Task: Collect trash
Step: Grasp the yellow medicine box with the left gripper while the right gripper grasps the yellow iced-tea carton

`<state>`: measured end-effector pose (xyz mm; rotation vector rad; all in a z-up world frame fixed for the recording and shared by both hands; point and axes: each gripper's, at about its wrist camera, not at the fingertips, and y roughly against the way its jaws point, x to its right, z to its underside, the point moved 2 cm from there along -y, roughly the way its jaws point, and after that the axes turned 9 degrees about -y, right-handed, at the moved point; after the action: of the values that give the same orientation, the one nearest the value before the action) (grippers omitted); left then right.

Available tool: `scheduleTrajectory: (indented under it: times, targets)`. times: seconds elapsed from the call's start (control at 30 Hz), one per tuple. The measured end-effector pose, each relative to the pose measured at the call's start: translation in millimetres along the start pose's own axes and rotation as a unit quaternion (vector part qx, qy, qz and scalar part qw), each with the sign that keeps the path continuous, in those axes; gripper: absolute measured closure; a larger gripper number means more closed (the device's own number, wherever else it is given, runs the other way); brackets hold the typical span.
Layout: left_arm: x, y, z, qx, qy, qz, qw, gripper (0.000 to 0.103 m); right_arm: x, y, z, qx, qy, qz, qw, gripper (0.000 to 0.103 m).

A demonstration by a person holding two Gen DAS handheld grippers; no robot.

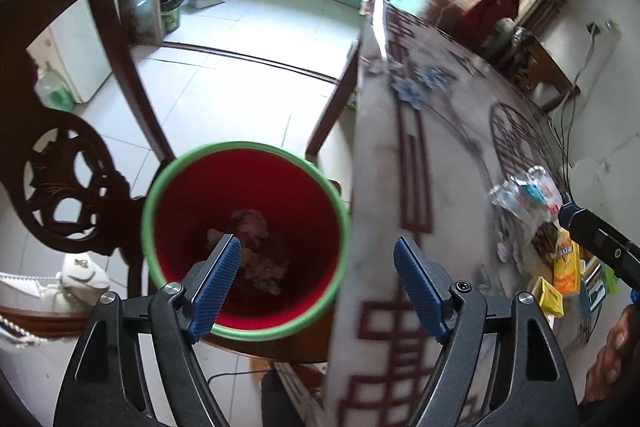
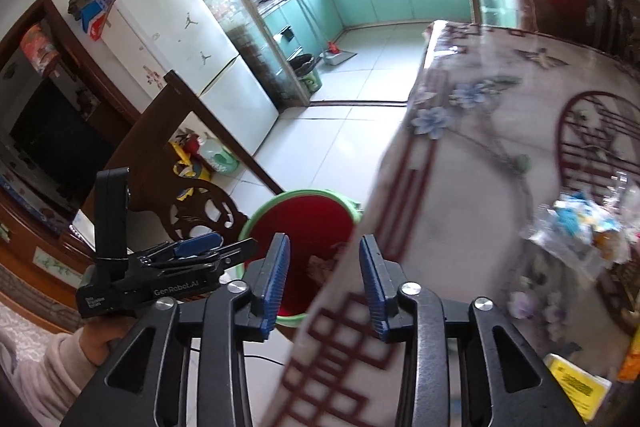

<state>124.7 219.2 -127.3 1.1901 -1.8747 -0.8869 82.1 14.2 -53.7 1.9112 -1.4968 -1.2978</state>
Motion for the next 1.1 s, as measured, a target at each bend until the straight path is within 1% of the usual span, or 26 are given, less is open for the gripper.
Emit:
scheduleTrajectory:
  times: [0.1,0.17,0.27,0.33,0.43,0.5,0.57,0.6,0.63,0.7,0.77,0.8,0.87,0.9,0.93,0.97,1.0,1.07,1.1]
  targets:
    - [26,-1,1,-0.001,-0.006,0.004,1.0000,0.024,29,20,6,0.001,-0.002,0.021,1.000,0.063]
    - [44,-3,1,0.001,-0.010,0.004,0.9999,0.024,60,38,12,-0.001,-0.012,0.038,0.999,0.063]
    - [76,-7,3,-0.001,-0.024,0.019,0.9995,0.023,106,64,22,-0.012,-0.017,0.067,0.998,0.063]
    - [103,-11,7,-0.003,-0.038,0.035,0.9987,0.022,139,82,30,-0.025,-0.013,0.087,0.996,0.063]
    - [146,-18,15,-0.016,-0.056,0.065,0.9962,0.021,190,110,37,-0.028,-0.025,0.135,0.990,0.062]
    - [177,-22,21,-0.025,-0.075,0.086,0.9931,0.020,225,130,38,-0.018,-0.054,0.157,0.986,0.060]
    - [212,-28,29,-0.033,-0.110,0.108,0.9875,0.019,260,147,37,-0.001,-0.097,0.174,0.980,0.053]
    - [235,-30,34,-0.037,-0.141,0.119,0.9821,0.019,274,152,37,0.003,-0.117,0.179,0.977,0.052]
    - [249,-30,37,-0.039,-0.164,0.126,0.9776,0.019,287,155,37,0.002,-0.135,0.179,0.975,0.052]
    - [282,-31,44,-0.040,-0.228,0.139,0.9630,0.017,308,157,40,-0.004,-0.164,0.178,0.970,0.051]
    - [304,-30,48,-0.037,-0.283,0.141,0.9481,0.015,319,154,43,-0.009,-0.180,0.172,0.968,0.051]
    - [319,-31,49,-0.031,-0.328,0.138,0.9340,0.013,325,152,45,-0.014,-0.185,0.168,0.968,0.051]
    - [335,-34,50,-0.025,-0.387,0.125,0.9134,0.010,332,146,48,-0.025,-0.188,0.168,0.967,0.051]
    - [344,-38,49,-0.025,-0.419,0.118,0.8997,0.010,335,144,48,-0.029,-0.189,0.167,0.967,0.051]
    - [350,-41,48,-0.026,-0.438,0.119,0.8907,0.009,329,139,51,-0.030,-0.187,0.165,0.968,0.051]
    - [356,-46,47,-0.029,-0.452,0.121,0.8835,0.008,330,136,51,-0.032,-0.185,0.165,0.968,0.051]
    - [362,-54,46,-0.038,-0.466,0.127,0.8747,0.008,330,132,52,-0.039,-0.182,0.170,0.968,0.051]
    - [371,-66,46,-0.056,-0.479,0.135,0.8654,0.007,336,118,56,-0.063,-0.183,0.181,0.964,0.051]
    - [377,-75,47,-0.068,-0.489,0.130,0.8596,0.007,337,113,57,-0.068,-0.185,0.178,0.964,0.051]
